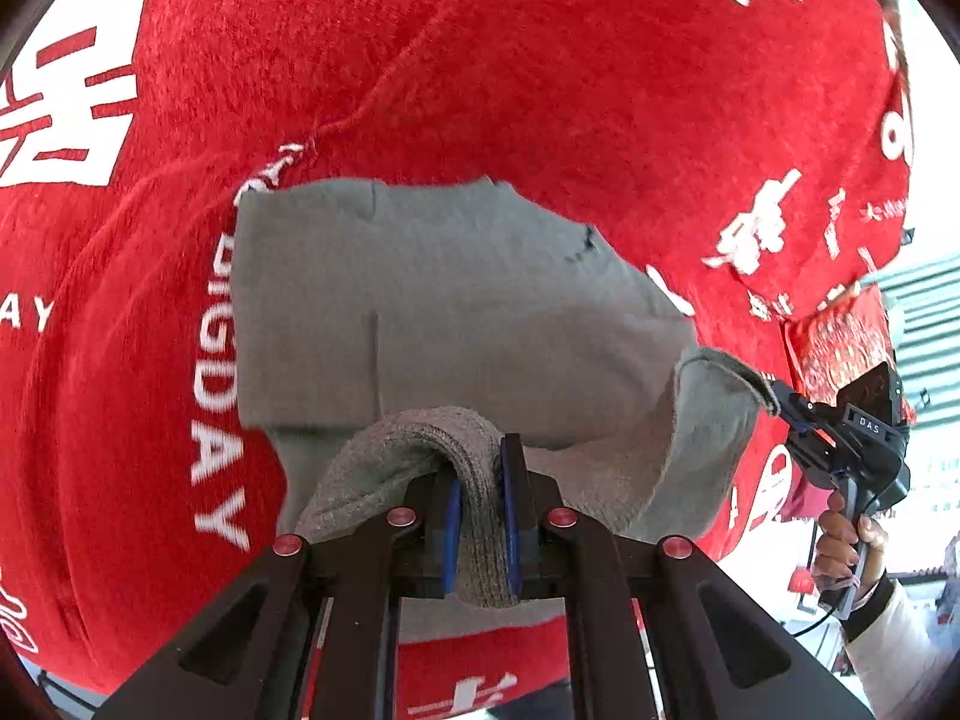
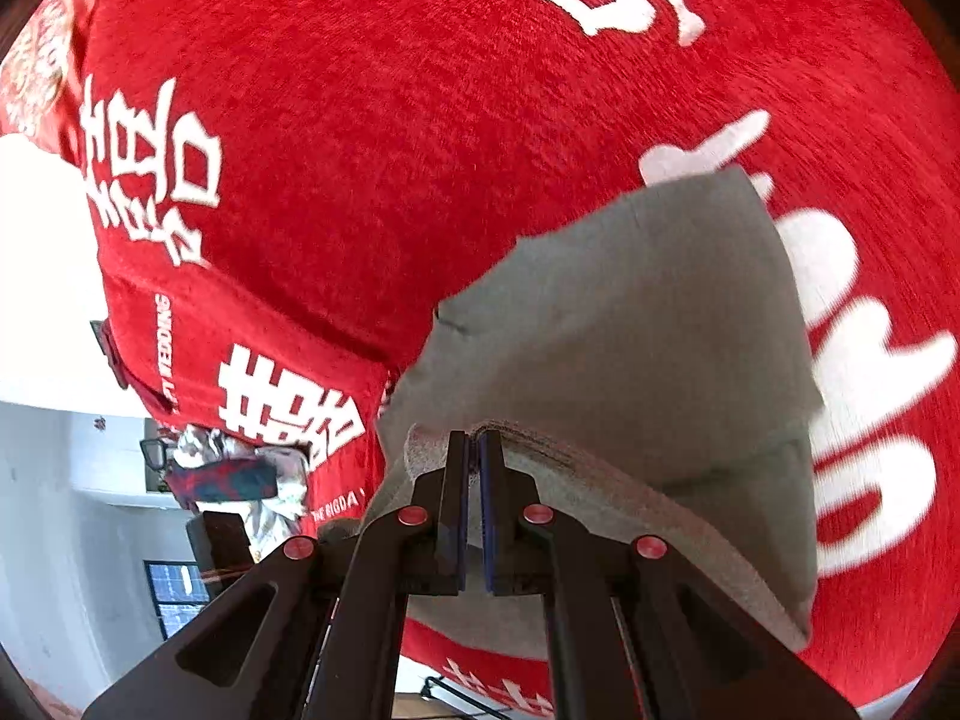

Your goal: Fold small clothes

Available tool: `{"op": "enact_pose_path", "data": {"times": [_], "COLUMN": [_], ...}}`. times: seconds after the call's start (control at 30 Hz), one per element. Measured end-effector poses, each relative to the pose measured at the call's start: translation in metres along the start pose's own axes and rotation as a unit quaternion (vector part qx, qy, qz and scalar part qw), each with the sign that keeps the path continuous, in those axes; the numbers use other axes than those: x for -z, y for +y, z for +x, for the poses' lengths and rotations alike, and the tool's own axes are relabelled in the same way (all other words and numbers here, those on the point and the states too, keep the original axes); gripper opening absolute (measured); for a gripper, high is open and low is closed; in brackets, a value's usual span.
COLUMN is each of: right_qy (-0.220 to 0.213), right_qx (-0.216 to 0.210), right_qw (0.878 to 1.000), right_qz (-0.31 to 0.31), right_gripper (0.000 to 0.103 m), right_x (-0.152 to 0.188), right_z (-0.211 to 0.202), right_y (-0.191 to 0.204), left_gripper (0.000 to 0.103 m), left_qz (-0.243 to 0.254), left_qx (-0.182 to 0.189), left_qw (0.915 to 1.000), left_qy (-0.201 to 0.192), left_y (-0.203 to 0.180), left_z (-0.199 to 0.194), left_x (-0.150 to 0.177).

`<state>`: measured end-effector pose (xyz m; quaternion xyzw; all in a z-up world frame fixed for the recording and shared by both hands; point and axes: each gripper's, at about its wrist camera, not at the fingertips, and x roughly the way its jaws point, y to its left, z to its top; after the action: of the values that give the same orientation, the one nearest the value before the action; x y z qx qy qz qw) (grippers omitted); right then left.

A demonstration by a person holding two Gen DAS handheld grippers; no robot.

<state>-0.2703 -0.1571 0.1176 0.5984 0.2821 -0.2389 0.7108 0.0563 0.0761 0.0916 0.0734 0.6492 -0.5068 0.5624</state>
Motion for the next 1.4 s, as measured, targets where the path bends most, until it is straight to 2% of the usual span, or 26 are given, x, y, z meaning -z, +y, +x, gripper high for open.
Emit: {"op": "enact_pose_path", "data": {"times": [0.23,0.37,0.4,0.43,0.5,0.57,0.6,0.63,0.67,0.73,0.87,0.93,0.97,1.07,1.13,1.17,1.2,1.23,1.3,1.4], "right_qy": [0.014,0.024,0.035,0.054,0.09,0.111,0.121,0.131,0.136,0.14,0.147,0.147,0.146,0.137,0.129,0.128,0.124,0.121,0.113,0.091], "right_qx": [0.018,0.051,0.06,0.075,0.123,0.148,0.159,0.168,0.177,0.182,0.193,0.203,0.208,0.207,0.205,0.202,0.201,0.2,0.195,0.173], "right_qw": [1.0,0.998,0.997,0.996,0.986,0.977,0.972,0.968,0.964,0.961,0.953,0.949,0.946,0.94,0.936,0.937,0.937,0.938,0.94,0.947], "right_qz": [0.018,0.034,0.024,0.002,-0.062,-0.104,-0.121,-0.135,-0.145,-0.156,-0.181,-0.194,-0.202,-0.233,-0.254,-0.256,-0.256,-0.256,-0.255,-0.253], "right_gripper": [0.003,0.003,0.004,0.006,0.007,0.007,0.007,0.014,0.024,0.037,0.041,0.038,0.005,0.007,0.007,0.007,0.007,0.007,0.007,0.007], "right_x": [-0.068,-0.094,-0.097,-0.096,-0.09,-0.084,-0.081,-0.078,-0.076,-0.074,-0.069,-0.067,-0.066,-0.06,-0.055,-0.054,-0.052,-0.052,-0.049,-0.045], "right_z": [0.042,0.064,0.069,0.075,0.087,0.097,0.103,0.111,0.118,0.129,0.149,0.153,0.154,0.146,0.136,0.132,0.127,0.123,0.111,0.085], "right_y": [-0.017,-0.036,-0.036,-0.031,-0.018,-0.01,-0.008,-0.007,-0.006,-0.005,0.001,0.006,0.01,0.028,0.039,0.042,0.045,0.047,0.051,0.062], "left_gripper": [0.013,0.016,0.021,0.021,0.021,0.032,0.061,0.093,0.098,0.099,0.099,0.099,0.099,0.099,0.096,0.09,0.071,0.042,0.008,0.008], "left_qz": [-0.038,-0.066,-0.069,-0.069,-0.059,-0.043,-0.037,-0.028,-0.021,-0.009,-0.002,0.013,0.018,0.018,0.019,0.02,0.02,0.016,0.013,0.042], "left_qx": [-0.036,-0.071,-0.083,-0.096,-0.101,-0.112,-0.119,-0.145,-0.163,-0.178,-0.188,-0.2,-0.199,-0.185,-0.175,-0.175,-0.173,-0.17,-0.157,-0.144], "left_qw": [0.9985,0.9953,0.994,0.9924,0.9928,0.9925,0.9919,0.989,0.9864,0.984,0.9821,0.9797,0.9798,0.9824,0.9838,0.9837,0.9838,0.9839,0.9859,0.9887], "left_qy": [-0.014,0.007,0.019,0.032,0.027,0.027,0.024,0.012,0.001,-0.006,-0.007,-0.003,0.002,0.023,0.034,0.037,0.042,0.052,0.055,0.012], "left_y": [0.013,0.025,0.026,0.026,0.023,0.019,0.017,0.014,0.013,0.01,0.012,0.011,0.01,0.011,0.013,0.014,0.016,0.018,0.02,0.004], "left_z": [0.031,0.058,0.063,0.067,0.064,0.059,0.056,0.05,0.046,0.039,0.036,0.042,0.048,0.073,0.092,0.1,0.107,0.115,0.119,0.092], "left_x": [-0.046,-0.066,-0.068,-0.07,-0.068,-0.065,-0.064,-0.063,-0.063,-0.065,-0.07,-0.075,-0.077,-0.085,-0.095,-0.099,-0.103,-0.106,-0.108,-0.101]}}
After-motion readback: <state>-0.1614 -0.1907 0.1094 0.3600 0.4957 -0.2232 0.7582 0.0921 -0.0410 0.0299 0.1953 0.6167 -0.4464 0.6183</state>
